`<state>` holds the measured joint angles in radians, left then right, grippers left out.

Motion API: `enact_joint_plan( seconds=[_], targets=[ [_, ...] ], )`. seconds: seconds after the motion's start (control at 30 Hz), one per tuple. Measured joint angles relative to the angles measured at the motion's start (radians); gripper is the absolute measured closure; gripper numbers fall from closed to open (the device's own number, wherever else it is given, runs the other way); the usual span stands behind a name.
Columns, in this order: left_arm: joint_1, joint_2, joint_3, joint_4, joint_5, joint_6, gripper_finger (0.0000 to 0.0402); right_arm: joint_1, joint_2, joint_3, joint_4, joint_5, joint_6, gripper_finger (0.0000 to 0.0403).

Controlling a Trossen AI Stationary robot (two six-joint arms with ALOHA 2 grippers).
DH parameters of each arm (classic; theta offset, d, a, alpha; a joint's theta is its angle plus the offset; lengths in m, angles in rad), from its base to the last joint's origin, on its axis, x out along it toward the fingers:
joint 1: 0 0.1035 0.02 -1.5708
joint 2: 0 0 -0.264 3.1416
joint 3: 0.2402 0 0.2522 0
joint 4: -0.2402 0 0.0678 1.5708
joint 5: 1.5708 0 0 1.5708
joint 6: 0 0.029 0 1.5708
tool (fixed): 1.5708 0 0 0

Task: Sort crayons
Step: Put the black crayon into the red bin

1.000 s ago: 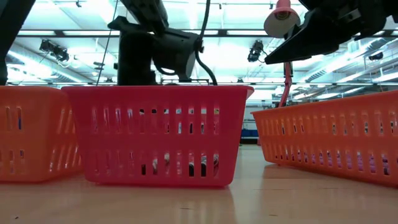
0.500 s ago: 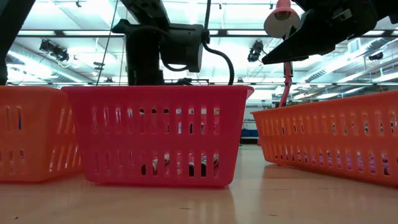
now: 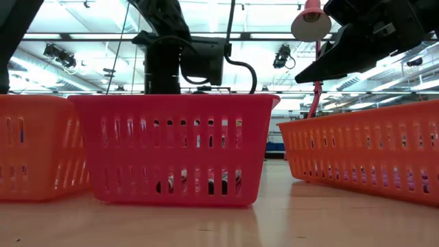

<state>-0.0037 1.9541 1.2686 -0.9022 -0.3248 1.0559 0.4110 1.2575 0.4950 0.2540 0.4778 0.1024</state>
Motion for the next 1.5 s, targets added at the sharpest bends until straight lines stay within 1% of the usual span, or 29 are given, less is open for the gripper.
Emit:
enact_joint_plan(
  seconds=[0.07,0.17,0.4,0.53,0.73,0.83,0.97,1.17,1.23,1.5],
  targets=[
    [0.013,0.000,0.000,-0.002,0.051,0.069,0.0299,0.000,0.000,0.000,0.000,-0.001,0.000,0.0292],
    [0.034,0.000,0.000,-0.002,0.093,0.142,0.0299,0.000,0.000,0.000,0.000,-0.008,0.000,0.0292],
    [0.064,0.009,0.003,-0.006,0.124,0.146,0.0303,0.013,0.000,0.000,-0.001,-0.008,0.000,0.0292],
    [0.067,0.023,0.006,-0.011,0.132,0.168,0.0322,0.013,0.000,0.000,-0.002,-0.008,0.000,0.0291],
    [0.053,0.036,0.005,-0.007,0.120,0.163,0.0372,0.030,0.000,0.000,-0.001,-0.008,0.000,0.0291],
    [0.044,0.036,0.004,-0.008,0.119,0.127,0.0381,0.033,0.000,0.000,-0.001,-0.008,0.000,0.0291],
    [0.040,0.037,0.004,-0.008,0.121,0.044,0.0377,0.033,0.000,0.000,-0.001,-0.008,0.002,0.0291],
    [0.041,-0.003,-0.001,0.000,0.138,-0.100,0.0377,0.033,0.000,0.000,0.000,-0.008,0.011,0.0291],
    [0.040,-0.028,-0.005,0.000,0.163,-0.140,0.0377,0.033,0.000,0.000,-0.001,-0.008,0.011,0.0291],
    [0.002,-0.171,-0.001,0.036,0.147,-0.276,0.0377,0.033,0.000,0.000,-0.001,-0.006,0.012,0.0291]
  ],
)
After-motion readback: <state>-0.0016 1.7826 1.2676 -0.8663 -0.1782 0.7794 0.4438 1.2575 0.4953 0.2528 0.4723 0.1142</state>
